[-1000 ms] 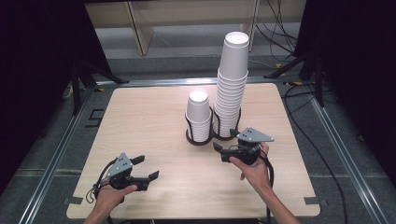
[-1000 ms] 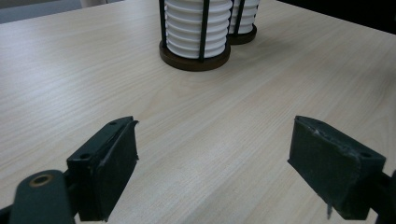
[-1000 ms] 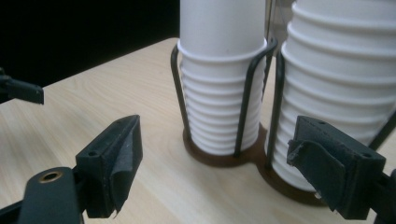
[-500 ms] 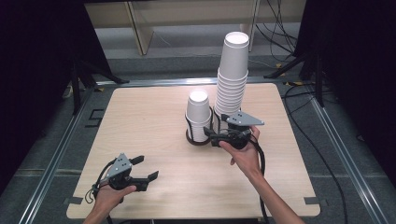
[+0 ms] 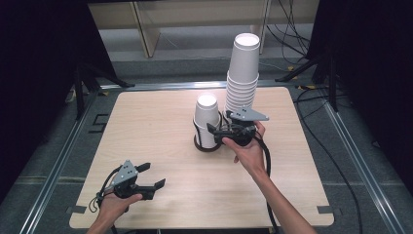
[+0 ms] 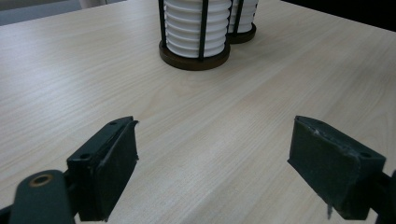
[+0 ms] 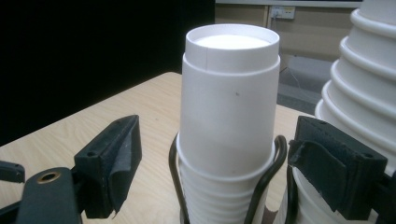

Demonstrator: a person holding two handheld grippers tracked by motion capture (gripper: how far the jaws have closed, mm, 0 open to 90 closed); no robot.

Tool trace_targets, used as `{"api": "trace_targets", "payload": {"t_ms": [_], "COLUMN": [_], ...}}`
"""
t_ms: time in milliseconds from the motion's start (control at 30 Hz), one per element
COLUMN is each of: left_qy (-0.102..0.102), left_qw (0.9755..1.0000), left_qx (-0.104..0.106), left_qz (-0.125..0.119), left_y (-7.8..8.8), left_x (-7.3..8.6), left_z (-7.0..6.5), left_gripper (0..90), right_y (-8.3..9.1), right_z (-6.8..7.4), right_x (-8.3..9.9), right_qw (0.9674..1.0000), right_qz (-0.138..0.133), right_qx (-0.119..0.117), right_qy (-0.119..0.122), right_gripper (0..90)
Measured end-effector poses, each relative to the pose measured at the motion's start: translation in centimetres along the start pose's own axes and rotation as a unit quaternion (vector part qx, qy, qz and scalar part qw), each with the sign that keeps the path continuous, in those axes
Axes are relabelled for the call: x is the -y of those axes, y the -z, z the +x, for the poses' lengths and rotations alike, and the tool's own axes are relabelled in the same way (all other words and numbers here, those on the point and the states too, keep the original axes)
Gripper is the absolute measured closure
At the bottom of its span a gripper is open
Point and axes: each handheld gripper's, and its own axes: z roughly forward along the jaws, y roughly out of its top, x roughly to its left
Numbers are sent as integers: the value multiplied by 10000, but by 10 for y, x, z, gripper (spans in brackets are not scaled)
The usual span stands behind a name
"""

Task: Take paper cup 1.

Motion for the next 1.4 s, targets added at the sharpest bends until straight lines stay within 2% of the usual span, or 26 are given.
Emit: {"api": "trace_targets", "payload": {"t_ms": [100,167,200,233,267,400,433,467,500,533,567,600,700,767,800,833,867,933,967,1000,1033,1067,1200,1233,1267,1400], "left_qy": [-4,0,-17,-14,-8,-21,-10,3,3,-18,1,-10,-26,-15,-24,-18,-19,-16,-7,-34,-34,-16,16,-18,-9,-22], "left_qw": [10000,10000,10000,10000,10000,10000,10000,10000,10000,10000,10000,10000,10000,10000,10000,10000,10000,10000,10000,10000,10000,10000,10000,10000,10000,10000], "left_qx": [4,21,-15,17,20,-17,23,17,17,-5,32,39,-15,44,47,40,40,32,54,51,51,38,36,49,55,43], "left_qz": [-18,-30,47,-4,-6,30,-30,-45,-45,14,-63,-61,-31,-27,-36,-17,-20,-60,-68,-29,-29,-54,-47,-43,-41,-38], "left_y": [0,-1,1,0,0,1,0,0,0,2,0,0,1,1,1,1,1,1,1,1,1,1,2,1,1,2], "left_x": [0,1,0,0,0,0,0,0,0,0,0,0,0,0,0,0,0,0,0,0,0,0,-1,0,0,0], "left_z": [0,0,-1,0,0,0,0,0,0,-1,-1,-1,-1,-1,-1,-1,-1,-1,-1,-1,-1,-2,-2,-2,-2,-2], "left_gripper": [150,149,150,149,150,150,150,150,149,149,150,149,150,150,149,149,149,149,149,150,150,149,150,149,150,150], "right_y": [-6,-9,-12,-14,-17,-27,-27,-31,-32,-34,-36,-38,-43,-44,-47,-49,-49,-51,-54,-56,-57,-59,-63,-65,-67,-70], "right_z": [1,3,4,4,6,10,10,11,10,11,11,12,12,13,14,13,14,14,15,15,15,16,16,16,16,18], "right_x": [-6,-10,-11,-14,-16,-20,-21,-21,-21,-21,-21,-21,-20,-21,-21,-21,-21,-21,-22,-22,-22,-22,-22,-21,-21,-21], "right_qw": [9998,9997,9996,9992,9994,9987,9982,9986,9981,9978,9977,9976,9976,9970,9966,9970,9961,9960,9949,9949,9939,9937,9929,9918,9918,9903], "right_qz": [-61,35,9,31,53,139,218,166,221,284,259,279,232,291,263,203,284,211,212,174,245,269,282,292,241,330], "right_qx": [131,247,261,378,342,485,550,503,568,597,621,621,632,693,767,734,825,855,974,983,1066,1069,1141,1223,1235,1342], "right_qy": [115,79,65,142,52,85,91,15,41,-50,-24,-152,-171,-164,-161,-161,-154,-130,-126,-148,-106,-187,-171,-219,-211,-165], "right_gripper": [167,167,167,167,167,167,167,169,169,167,167,167,161,159,155,157,158,159,160,157,153,154,159,178,178,173]}}
